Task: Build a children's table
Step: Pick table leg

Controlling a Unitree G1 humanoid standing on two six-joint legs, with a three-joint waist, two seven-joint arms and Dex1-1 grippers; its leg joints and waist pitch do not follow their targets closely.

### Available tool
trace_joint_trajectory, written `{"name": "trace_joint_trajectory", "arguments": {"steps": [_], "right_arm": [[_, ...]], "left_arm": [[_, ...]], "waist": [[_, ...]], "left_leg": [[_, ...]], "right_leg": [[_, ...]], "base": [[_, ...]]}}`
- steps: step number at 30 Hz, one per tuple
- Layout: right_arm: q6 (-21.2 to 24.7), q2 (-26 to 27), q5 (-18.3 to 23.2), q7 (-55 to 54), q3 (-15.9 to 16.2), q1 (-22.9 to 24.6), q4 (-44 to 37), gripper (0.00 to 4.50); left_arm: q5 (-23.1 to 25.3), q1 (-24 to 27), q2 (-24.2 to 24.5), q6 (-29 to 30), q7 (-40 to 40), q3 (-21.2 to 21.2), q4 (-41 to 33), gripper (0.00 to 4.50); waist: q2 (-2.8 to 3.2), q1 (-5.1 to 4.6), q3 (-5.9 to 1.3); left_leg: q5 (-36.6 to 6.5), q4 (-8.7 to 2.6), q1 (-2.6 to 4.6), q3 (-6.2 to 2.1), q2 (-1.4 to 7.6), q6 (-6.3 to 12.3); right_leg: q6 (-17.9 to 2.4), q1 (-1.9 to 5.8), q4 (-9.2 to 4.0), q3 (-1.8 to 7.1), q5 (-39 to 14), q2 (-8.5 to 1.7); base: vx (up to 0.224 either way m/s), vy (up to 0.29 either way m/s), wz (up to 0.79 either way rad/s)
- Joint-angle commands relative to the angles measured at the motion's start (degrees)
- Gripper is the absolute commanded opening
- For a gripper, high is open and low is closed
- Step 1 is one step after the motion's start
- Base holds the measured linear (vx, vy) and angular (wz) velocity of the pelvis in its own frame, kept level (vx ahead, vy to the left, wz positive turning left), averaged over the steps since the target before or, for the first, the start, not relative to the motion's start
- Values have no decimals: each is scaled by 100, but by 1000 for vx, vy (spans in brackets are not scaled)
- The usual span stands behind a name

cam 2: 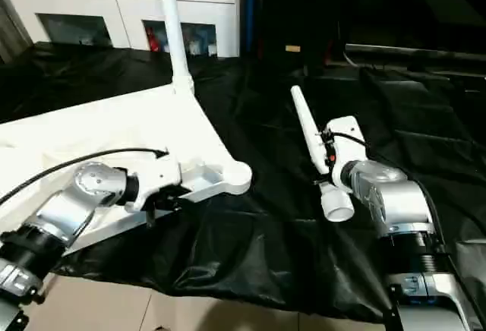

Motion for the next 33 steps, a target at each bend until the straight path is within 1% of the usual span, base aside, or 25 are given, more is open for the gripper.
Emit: {"name": "trace_joint_trajectory", "arguments": {"steps": [1,2,3,4,6,7,8,9,13,14,16,17,18,21,22,23,24,25,26,28,29,30,31,32,33], "right_arm": [[70,-27,13,32,19,-34,0,450],[72,-38,8,44,13,-22,-8,450],[72,-38,8,44,13,-22,-8,450],[63,-42,6,47,16,-12,-10,450],[42,-47,1,48,23,10,-10,450],[42,-47,1,48,23,10,-10,450],[43,-40,-3,43,28,12,-15,450],[41,-37,-7,42,33,12,-16,450],[46,-27,-23,45,35,7,-17,450],[40,-21,-34,48,39,3,-7,450],[29,-11,-42,48,40,-5,18,450],[30,-9,-40,47,37,-8,23,450],[23,-9,-40,47,32,-17,47,450],[10,-8,-39,44,19,-45,106,450],[1,-8,-43,44,13,-87,178,450],[-8,-12,-50,48,11,-133,255,450],[1,-17,-59,50,7,-198,360,450],[1,-17,-59,50,7,-198,360,450],[38,-25,-71,56,8,-262,464,450],[38,-25,-71,56,8,-262,464,450],[150,-49,-100,66,43,-338,577,450],[326,-106,-156,120,145,-422,729,450],[389,-121,-174,124,170,-452,789,450],[532,-154,-215,133,229,-523,931,450],[621,-160,-255,67,231,-593,1084,450]], "left_arm": [[-17,-88,-53,-405,-227,-100,73,36],[-101,-146,-114,-616,-347,-73,201,31],[-101,-146,-114,-616,-347,-73,201,28],[-134,-173,-146,-754,-392,-60,258,28],[-175,-215,-234,-1030,-455,-40,366,19],[-175,-215,-234,-1030,-455,-40,366,16],[-198,-241,-267,-1156,-499,-30,438,14],[-237,-265,-300,-1316,-572,-22,502,6],[-262,-332,-356,-1534,-662,14,685,2],[-170,-396,-352,-1626,-630,6,837,1],[163,-479,-269,-1781,-230,-12,1071,1],[180,-487,-267,-1790,-201,8,1105,53],[50,-467,-266,-1683,-349,79,1064,53],[-123,-430,-239,-1545,-559,186,981,83],[-217,-396,-203,-1466,-640,260,881,83],[-270,-375,-175,-1433,-669,313,802,93],[-375,-339,-135,-1329,-750,390,686,104],[-375,-339,-135,-1329,-750,390,686,113],[-481,-307,-96,-1243,-818,454,590,122],[-481,-307,-96,-1243,-818,454,590,122],[-583,-249,-50,-1113,-844,539,420,122],[-754,-134,17,-849,-882,638,83,122],[-815,-89,38,-748,-890,672,-50,122],[-957,18,83,-506,-909,751,-366,122],[-1109,121,100,-300,-907,829,-699,122]], "waist": [[-23,10,-391],[-24,24,-388],[-24,41,-383],[4,54,-381],[-5,97,-373],[-9,109,-373],[6,126,-377],[4,144,-378],[-2,162,-391],[10,162,-385],[25,156,-383],[13,154,-384],[21,148,-385],[11,123,-391],[15,123,-390],[13,120,-391],[-3,110,-392],[5,105,-387],[-1,92,-374],[5,84,-363],[1,82,-369],[-32,65,-373],[-16,61,-376],[-23,52,-373],[-27,46,-356]], "left_leg": [[-672,-374,40,-2,170,-104],[-718,-375,50,2,178,-110],[-775,-376,58,12,181,-116],[-813,-382,63,6,190,-137],[-971,-392,90,20,206,-163],[-970,-393,95,25,208,-161],[-961,-389,95,27,210,-172],[-943,-398,90,35,221,-173],[-908,-394,68,50,220,-189],[-901,-394,64,51,211,-181],[-961,-394,65,50,211,-196],[-959,-402,57,39,215,-203],[-912,-402,51,38,215,-219],[-816,-395,39,40,217,-205],[-822,-392,45,45,217,-202],[-807,-387,39,49,215,-191],[-806,-388,41,51,216,-181],[-822,-390,40,51,216,-194],[-886,-392,44,60,218,-204],[-927,-393,44,65,215,-197],[-903,-395,47,65,216,-196],[-867,-399,50,68,225,-195],[-839,-399,40,53,234,-213],[-825,-391,45,64,231,-210],[-837,-394,48,77,234,-189]], "right_leg": [[-1310,337,-380,179,-215,-354],[-1322,330,-385,182,-264,-364],[-1323,320,-396,185,-371,-365],[-1323,314,-389,185,-426,-371],[-1285,288,-421,192,-684,-377],[-1282,284,-427,194,-703,-378],[-1277,280,-415,194,-686,-381],[-1274,275,-414,191,-644,-381],[-1237,294,-387,184,-518,-394],[-1222,287,-396,182,-542,-388],[-1186,287,-404,182,-617,-387],[-1159,305,-406,183,-635,-398],[-1157,305,-394,180,-601,-400],[-1236,311,-377,175,-427,-397],[-1255,303,-377,173,-416,-393],[-1289,310,-370,174,-378,-394],[-1311,311,-370,172,-393,-396],[-1334,309,-363,169,-431,-401],[-1342,299,-383,169,-572,-398],[-1301,296,-401,175,-712,-385],[-1269,297,-397,176,-690,-376],[-1299,301,-386,172,-616,-373],[-1339,312,-350,165,-579,-391],[-1376,303,-352,163,-603,-385],[-1394,283,-380,167,-645,-374]], "base": [[0,0,0],[0,0,0],[0,0,0],[0,0,0],[0,0,0],[0,0,0],[0,0,0],[0,0,0],[0,0,0],[0,0,0],[0,0,0],[0,0,0],[0,0,0],[0,0,0],[0,0,0],[0,0,0],[0,0,0],[0,0,0],[0,0,0],[0,0,0],[0,0,0],[0,0,0],[0,0,0],[0,0,0],[0,0,0]]}}
